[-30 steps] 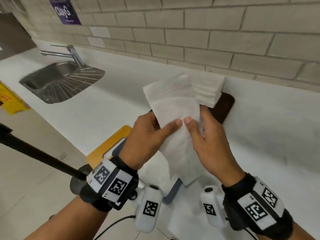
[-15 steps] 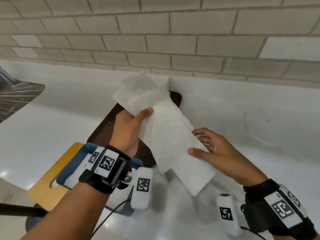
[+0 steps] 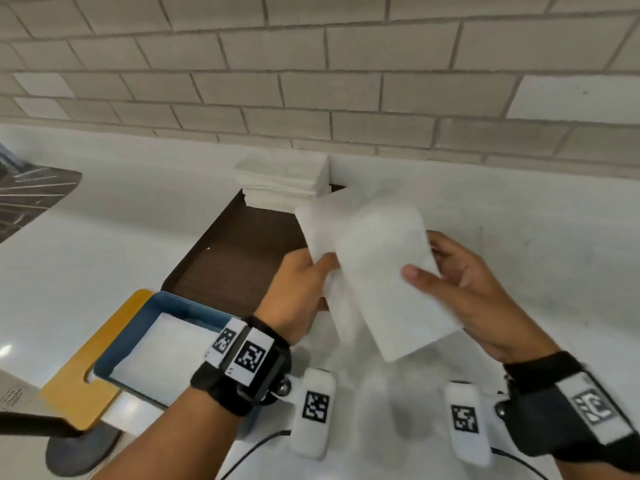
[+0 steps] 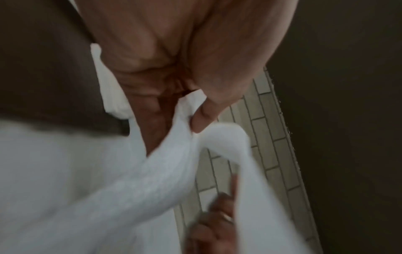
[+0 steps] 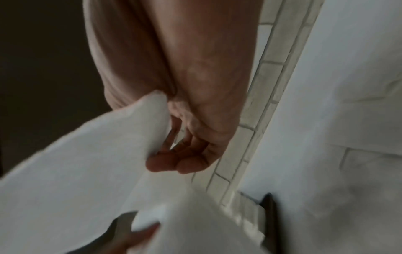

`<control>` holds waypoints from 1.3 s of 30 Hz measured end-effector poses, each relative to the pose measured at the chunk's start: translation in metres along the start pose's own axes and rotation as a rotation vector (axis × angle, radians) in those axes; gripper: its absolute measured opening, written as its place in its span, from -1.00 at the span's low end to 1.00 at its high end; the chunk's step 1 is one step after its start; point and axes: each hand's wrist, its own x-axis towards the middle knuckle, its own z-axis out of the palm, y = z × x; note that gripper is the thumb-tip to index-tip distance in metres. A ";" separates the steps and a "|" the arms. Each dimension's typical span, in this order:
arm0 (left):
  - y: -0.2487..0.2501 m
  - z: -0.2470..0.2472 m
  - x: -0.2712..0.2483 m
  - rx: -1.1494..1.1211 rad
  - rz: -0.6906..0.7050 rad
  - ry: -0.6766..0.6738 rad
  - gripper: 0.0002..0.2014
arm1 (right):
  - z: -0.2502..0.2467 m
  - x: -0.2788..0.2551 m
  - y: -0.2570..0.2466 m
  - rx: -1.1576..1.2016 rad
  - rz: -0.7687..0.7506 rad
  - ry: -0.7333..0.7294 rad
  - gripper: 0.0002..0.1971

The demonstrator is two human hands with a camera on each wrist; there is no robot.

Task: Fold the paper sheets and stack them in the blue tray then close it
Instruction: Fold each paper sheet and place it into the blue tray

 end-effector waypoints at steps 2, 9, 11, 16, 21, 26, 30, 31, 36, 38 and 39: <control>-0.001 0.006 -0.001 -0.014 -0.043 -0.087 -0.73 | 0.008 0.003 0.013 -0.072 0.054 -0.003 -0.59; -0.011 0.009 0.002 0.004 -0.126 -0.113 -0.56 | 0.003 0.008 0.038 -0.138 0.327 0.026 -0.50; -0.020 0.010 0.004 -0.131 -0.215 -0.092 -0.36 | 0.002 0.006 0.045 -0.079 0.375 0.038 -0.56; -0.040 0.024 -0.001 0.057 -0.019 -0.032 -0.61 | 0.011 -0.001 0.054 -0.236 0.304 0.055 -0.63; -0.043 0.032 -0.006 0.240 0.545 0.042 -0.73 | 0.013 0.004 0.027 -0.163 0.014 0.177 -0.60; -0.037 0.032 -0.001 0.357 0.484 0.000 -0.66 | 0.007 0.005 0.019 -0.264 -0.063 0.264 -0.74; -0.039 0.040 -0.003 0.523 0.530 0.071 -0.75 | 0.011 0.001 0.030 -0.415 -0.120 0.295 -0.76; -0.038 0.043 -0.006 0.538 0.581 0.085 -0.74 | 0.011 0.001 0.030 -0.414 -0.139 0.296 -0.76; -0.050 0.047 -0.004 0.654 0.605 0.102 -0.74 | 0.006 0.001 0.046 -0.361 -0.126 0.289 -0.69; -0.067 0.044 0.001 0.763 0.468 0.107 -0.78 | 0.002 -0.003 0.065 -0.402 -0.029 0.263 -0.65; -0.074 0.041 0.002 0.795 0.412 0.109 -0.81 | 0.000 -0.006 0.074 -0.407 0.025 0.253 -0.64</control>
